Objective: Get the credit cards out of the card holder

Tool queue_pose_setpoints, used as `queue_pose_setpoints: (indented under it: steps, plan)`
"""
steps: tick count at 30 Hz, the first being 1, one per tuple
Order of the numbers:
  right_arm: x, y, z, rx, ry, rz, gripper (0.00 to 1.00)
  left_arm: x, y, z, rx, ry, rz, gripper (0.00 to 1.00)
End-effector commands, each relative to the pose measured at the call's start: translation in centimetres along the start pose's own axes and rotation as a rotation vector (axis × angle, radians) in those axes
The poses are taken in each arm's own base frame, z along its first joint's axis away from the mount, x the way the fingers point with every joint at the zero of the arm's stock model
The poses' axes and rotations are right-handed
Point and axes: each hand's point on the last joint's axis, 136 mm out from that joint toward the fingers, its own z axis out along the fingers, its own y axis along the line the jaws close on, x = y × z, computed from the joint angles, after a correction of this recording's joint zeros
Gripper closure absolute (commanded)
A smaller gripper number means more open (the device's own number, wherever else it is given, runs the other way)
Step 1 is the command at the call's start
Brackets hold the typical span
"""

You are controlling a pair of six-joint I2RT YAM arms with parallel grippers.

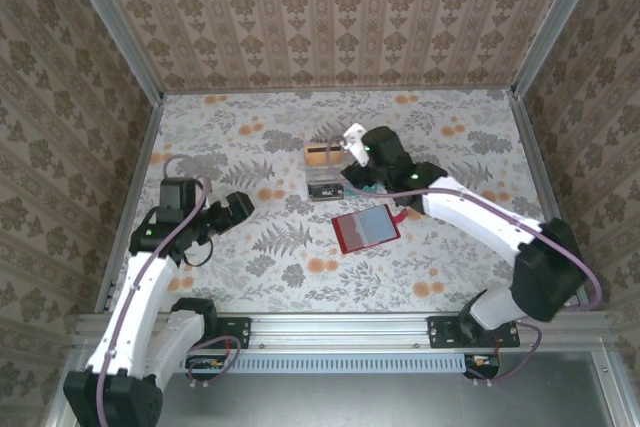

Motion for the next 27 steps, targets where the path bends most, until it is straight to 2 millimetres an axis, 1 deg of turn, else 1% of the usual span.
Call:
queue_pose_setpoints:
  steps: [1, 4, 6, 7, 11, 14, 15, 17, 19, 22, 25, 27]
  plan:
    - [2.1, -2.7, -1.9, 0.057, -0.036, 0.293, 0.00, -2.2, 0.8, 0.0, -0.110, -0.017, 0.084, 0.00]
    - [4.9, -5.3, -3.0, 0.140, -0.040, 0.398, 0.00, -4.2, 2.3, 0.4, -0.245, -0.049, 0.108, 0.00]
    - [6.9, -7.3, -3.7, 0.236, -0.045, 0.461, 0.00, -5.7, 3.6, 0.5, -0.349, -0.096, 0.124, 0.00]
    - [7.8, -8.1, -4.1, 0.273, -0.051, 0.474, 0.00, -6.6, 4.6, 0.4, -0.417, -0.129, 0.129, 0.00]
    - [10.7, -10.9, -5.2, 0.388, -0.100, 0.525, 0.00, -9.4, 7.2, 0.0, -0.600, -0.247, 0.186, 0.00]
    - [12.7, -13.0, -5.5, 0.470, -0.107, 0.575, 0.00, -11.7, 7.9, -0.6, -0.693, -0.338, 0.256, 0.00]
    - [13.3, -13.6, -5.3, 0.489, -0.109, 0.591, 0.00, -12.5, 7.9, -0.6, -0.708, -0.369, 0.279, 0.00]
    - [14.5, -14.3, -4.7, 0.504, -0.111, 0.619, 0.00, -13.7, 7.7, 0.1, -0.705, -0.408, 0.345, 0.00]
    - [15.3, -14.8, -4.0, 0.508, -0.113, 0.629, 0.00, -14.8, 8.4, 1.2, -0.719, -0.444, 0.371, 0.00]
    - [16.4, -15.7, -2.7, 0.528, -0.122, 0.645, 0.00, -15.4, 9.4, 3.5, -0.696, -0.463, 0.403, 0.00]
    - [16.9, -16.1, -1.1, 0.517, -0.140, 0.642, 0.00, -15.6, 10.2, 5.7, -0.648, -0.508, 0.426, 0.00]
    - [17.1, -16.2, -0.2, 0.514, -0.136, 0.617, 0.00, -15.9, 10.5, 6.2, -0.621, -0.569, 0.418, 0.00]
